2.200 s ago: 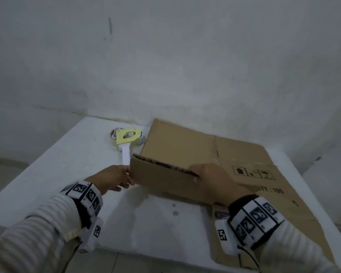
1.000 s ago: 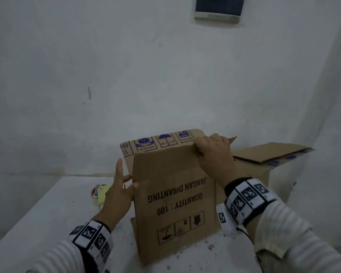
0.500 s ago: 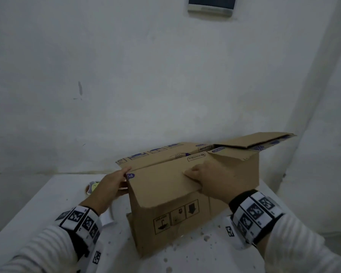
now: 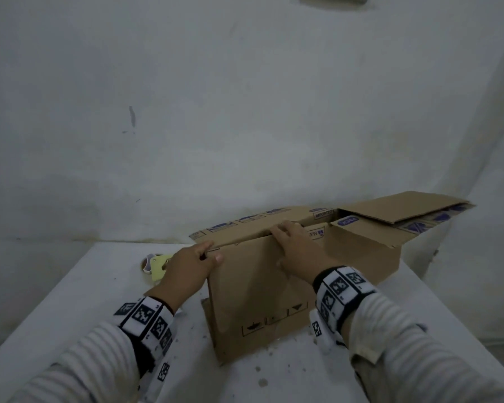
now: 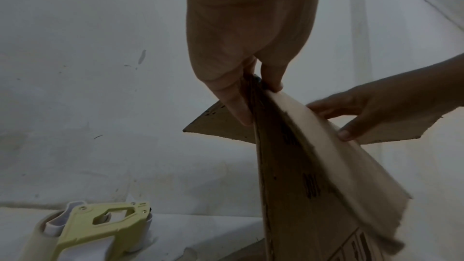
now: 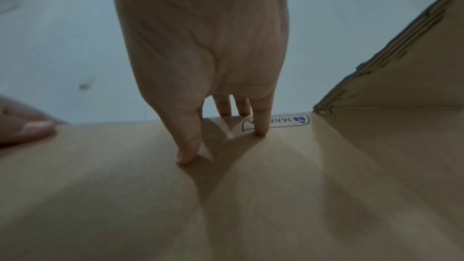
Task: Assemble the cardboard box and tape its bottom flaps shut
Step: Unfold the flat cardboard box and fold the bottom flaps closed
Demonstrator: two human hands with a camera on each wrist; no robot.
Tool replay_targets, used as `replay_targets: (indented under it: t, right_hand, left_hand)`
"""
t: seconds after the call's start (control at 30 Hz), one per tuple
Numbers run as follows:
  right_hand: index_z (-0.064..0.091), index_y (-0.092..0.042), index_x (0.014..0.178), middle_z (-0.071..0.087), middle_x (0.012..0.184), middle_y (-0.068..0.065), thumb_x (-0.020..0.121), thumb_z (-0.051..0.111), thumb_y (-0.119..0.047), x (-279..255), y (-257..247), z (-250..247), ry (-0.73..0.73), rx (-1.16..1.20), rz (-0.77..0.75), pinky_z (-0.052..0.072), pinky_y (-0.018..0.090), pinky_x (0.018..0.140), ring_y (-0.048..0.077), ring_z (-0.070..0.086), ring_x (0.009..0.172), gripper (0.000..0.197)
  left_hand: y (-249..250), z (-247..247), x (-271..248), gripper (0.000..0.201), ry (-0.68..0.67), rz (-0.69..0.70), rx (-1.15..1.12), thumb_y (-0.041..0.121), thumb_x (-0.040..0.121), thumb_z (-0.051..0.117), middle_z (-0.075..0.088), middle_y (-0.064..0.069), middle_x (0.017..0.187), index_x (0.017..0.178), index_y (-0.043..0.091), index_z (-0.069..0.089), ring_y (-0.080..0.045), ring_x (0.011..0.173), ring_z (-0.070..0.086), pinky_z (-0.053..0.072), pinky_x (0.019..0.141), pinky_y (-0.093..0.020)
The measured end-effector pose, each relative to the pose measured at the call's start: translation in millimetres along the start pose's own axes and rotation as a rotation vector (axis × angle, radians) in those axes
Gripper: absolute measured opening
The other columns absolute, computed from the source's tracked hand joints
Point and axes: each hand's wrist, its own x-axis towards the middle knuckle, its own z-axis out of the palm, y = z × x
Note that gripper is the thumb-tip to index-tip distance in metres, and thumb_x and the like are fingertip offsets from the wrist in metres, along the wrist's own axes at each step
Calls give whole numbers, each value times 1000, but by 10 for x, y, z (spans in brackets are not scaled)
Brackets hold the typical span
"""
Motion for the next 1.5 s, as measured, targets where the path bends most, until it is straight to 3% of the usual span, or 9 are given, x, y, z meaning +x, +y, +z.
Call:
replay_targets:
  t: [0.17,0.33,0.6,0.73,0.87,0.97,1.1,1.27,1.5]
  right_hand:
    - [16,-27,149,13,157,8,93,53,-16,-8,-85,322,107,-52,59,34,42,112,31,2,147,68]
    - [16,-26,150,13,157,9,94,49,-11,-24,-96,317,134,-26,48,28,42,114,32,1,147,66]
    - [15,-28,150,13,159,7,92,47,-12,-245,106,181,103,-47,38,20,47,118,29,7,147,68]
    - [24,-17,146,25,152,14,90,38,-14,-388,418,1,239,-161,364,9,54,116,34,17,143,58]
    - [49,-8,129,51,125,24,80,16,-13,-511,734,81,290,-230,494,36,49,99,41,48,116,59]
    - [38,-16,136,51,121,20,89,30,-10,-623,963,101,239,-200,544,47,48,87,38,52,108,48]
    - [13,-23,149,39,134,20,93,38,-8,-656,1199,138,76,-116,490,47,46,85,40,43,117,63]
    - [7,-21,150,34,139,22,92,43,-7,-561,1273,238,35,-73,415,46,44,90,40,43,117,70]
    - [4,-16,151,36,136,24,94,43,-14,-576,1553,266,21,-105,241,45,43,89,39,43,116,68]
  left_hand:
    - [99,97,-117,31,261,193,488,32,83,62,50,-9,124,111,17,64,-29,119,43,36,99,-37]
    - [415,466,-42,35,177,439,651,30,85,51,43,-3,129,118,21,48,-28,128,35,24,111,-42]
    - [599,810,83,49,127,378,737,50,88,49,53,-2,129,127,22,42,-23,114,51,39,96,-36]
    - [541,761,137,51,145,402,729,51,88,47,54,-3,127,129,21,41,-24,114,52,40,93,-38]
    - [546,763,178,52,122,391,732,51,89,48,56,-4,126,128,18,43,-26,113,54,41,91,-38]
    - [572,805,141,53,134,378,769,51,88,49,57,-5,126,129,17,44,-26,112,55,42,91,-39]
    - [691,883,107,54,118,291,825,52,89,44,54,-4,129,131,18,41,-26,116,52,40,95,-42]
    - [1083,1186,153,40,81,183,758,38,90,37,50,-5,127,126,21,42,-28,116,48,33,98,-49]
    - [1755,2020,415,79,60,119,703,79,74,36,46,-4,132,129,23,39,-29,124,41,21,103,-58]
